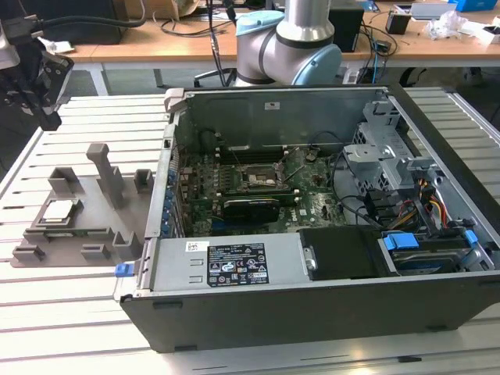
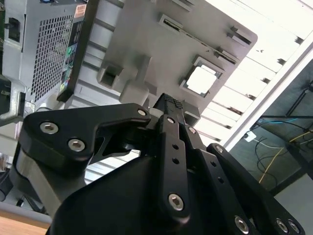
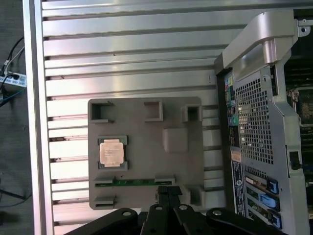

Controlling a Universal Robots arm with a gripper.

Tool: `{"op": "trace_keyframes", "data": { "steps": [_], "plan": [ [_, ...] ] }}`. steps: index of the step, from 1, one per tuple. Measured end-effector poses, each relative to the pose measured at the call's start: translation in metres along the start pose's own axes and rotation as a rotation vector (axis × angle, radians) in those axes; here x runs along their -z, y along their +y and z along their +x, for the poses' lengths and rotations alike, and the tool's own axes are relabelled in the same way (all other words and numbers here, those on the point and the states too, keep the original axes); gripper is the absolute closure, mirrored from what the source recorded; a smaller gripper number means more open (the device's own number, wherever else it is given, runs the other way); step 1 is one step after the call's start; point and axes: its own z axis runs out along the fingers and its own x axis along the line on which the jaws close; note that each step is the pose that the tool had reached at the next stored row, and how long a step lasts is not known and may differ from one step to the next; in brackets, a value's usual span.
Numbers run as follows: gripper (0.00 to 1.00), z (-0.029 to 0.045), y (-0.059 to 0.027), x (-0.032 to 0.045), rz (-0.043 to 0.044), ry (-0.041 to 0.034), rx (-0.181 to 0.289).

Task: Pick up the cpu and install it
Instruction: 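Reach for the cpu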

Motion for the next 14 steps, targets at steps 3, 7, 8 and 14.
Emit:
{"op": "trace_keyframes", "data": {
  "steps": [3,7,8,14],
  "plan": [
    [0.89,0.0066,-0.0005,0.0002,0.0001,0.0000,0.000],
    [0.89,0.0146,-0.0011,0.0003,0.0000,0.0000,0.000],
    [0.89,0.0162,-0.0012,0.0003,0.0000,0.0000,0.000],
    [0.89,0.0299,-0.0023,0.0007,0.0000,0.0000,0.000]
  ]
}}
